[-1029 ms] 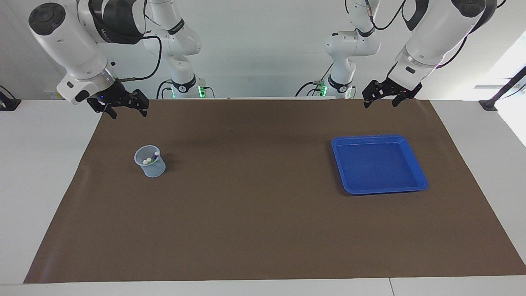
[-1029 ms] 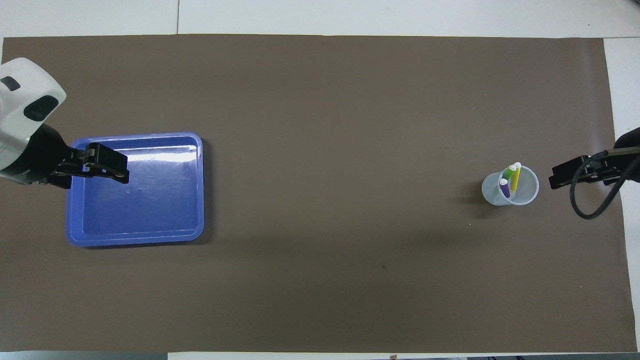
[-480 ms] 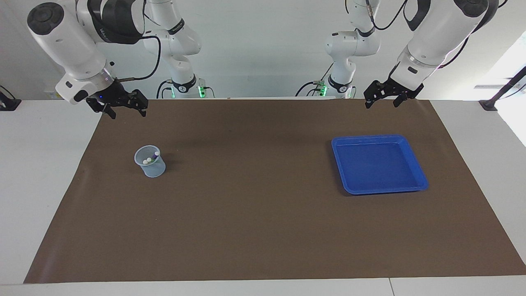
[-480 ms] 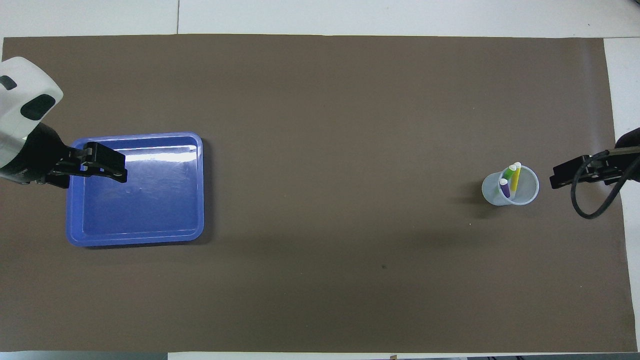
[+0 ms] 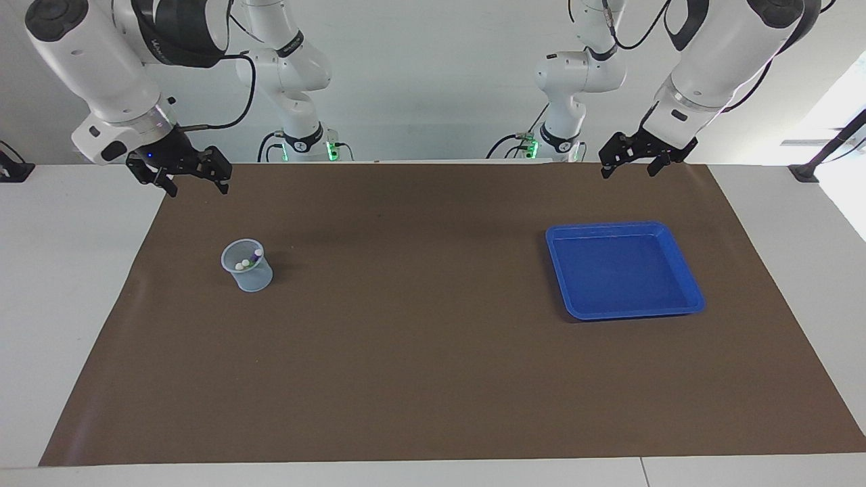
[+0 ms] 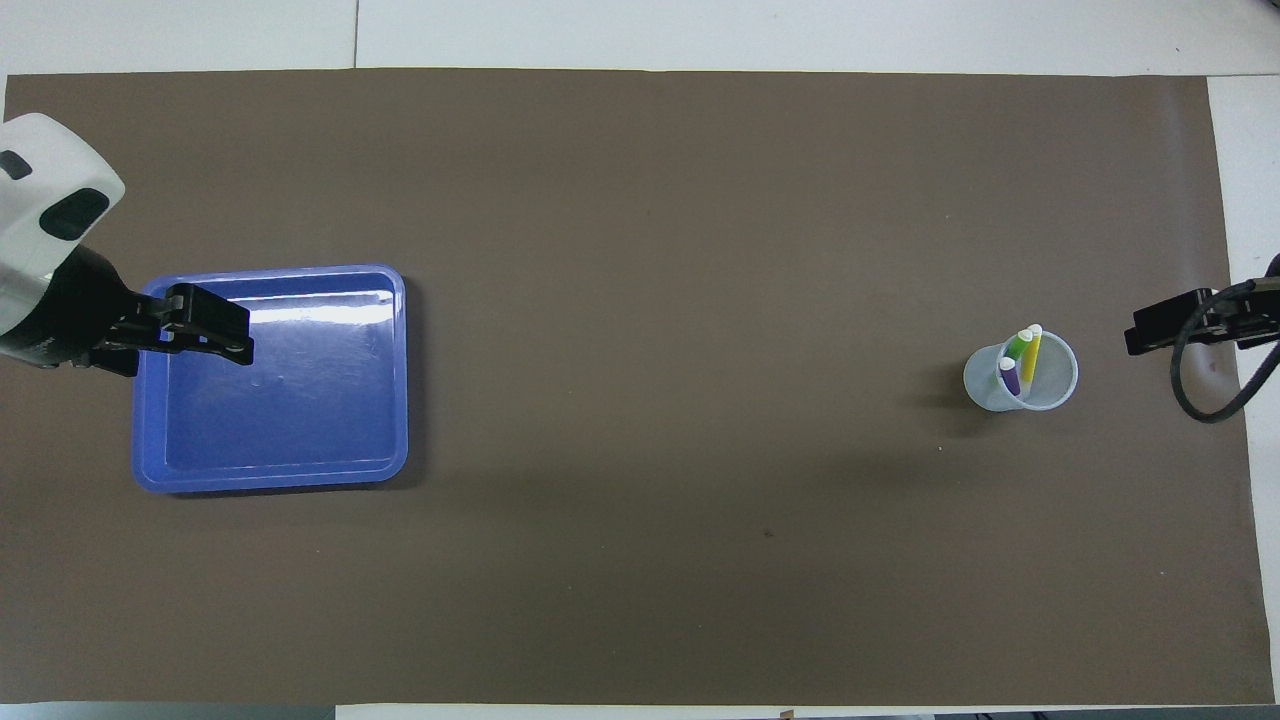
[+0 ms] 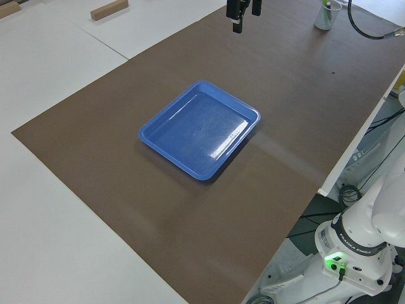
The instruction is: Transfer and insert pens with both arms
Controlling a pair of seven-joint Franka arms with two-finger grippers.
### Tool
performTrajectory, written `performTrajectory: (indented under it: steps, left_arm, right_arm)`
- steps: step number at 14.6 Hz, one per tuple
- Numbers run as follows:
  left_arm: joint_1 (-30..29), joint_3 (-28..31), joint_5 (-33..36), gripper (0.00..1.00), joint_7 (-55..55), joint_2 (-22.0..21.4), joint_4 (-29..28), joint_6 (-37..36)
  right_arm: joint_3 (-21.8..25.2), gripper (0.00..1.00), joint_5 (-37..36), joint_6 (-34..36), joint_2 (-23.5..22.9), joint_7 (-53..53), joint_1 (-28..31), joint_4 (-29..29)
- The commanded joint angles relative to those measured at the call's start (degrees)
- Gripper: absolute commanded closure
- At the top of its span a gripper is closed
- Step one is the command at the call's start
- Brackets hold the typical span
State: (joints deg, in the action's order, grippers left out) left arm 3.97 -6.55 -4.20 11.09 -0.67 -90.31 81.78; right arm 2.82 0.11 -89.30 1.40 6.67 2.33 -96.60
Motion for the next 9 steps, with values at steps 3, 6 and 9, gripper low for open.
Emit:
performTrajectory:
  steps: [3, 6, 9]
  left_arm:
    - [0.25, 0.49, 0.06, 0.00, -0.10, 0.50, 0.84, 0.40]
    - [0.34, 0.49, 0.07, 0.00, -0.10, 0.50, 0.84, 0.40]
    - [0.43, 0.49, 0.07, 0.00, -0.10, 0.50, 0.84, 0.40]
  right_arm:
    - [0.78, 0.00, -1.34, 0.00, -0.87, -0.61, -0.75, 1.15]
    - [0.52, 0.00, -1.34, 0.18, -0.87, -0.52, -0.66, 1.49]
    - [0.52, 0.00, -1.34, 0.35, -0.96, -0.52, -0.75, 2.02]
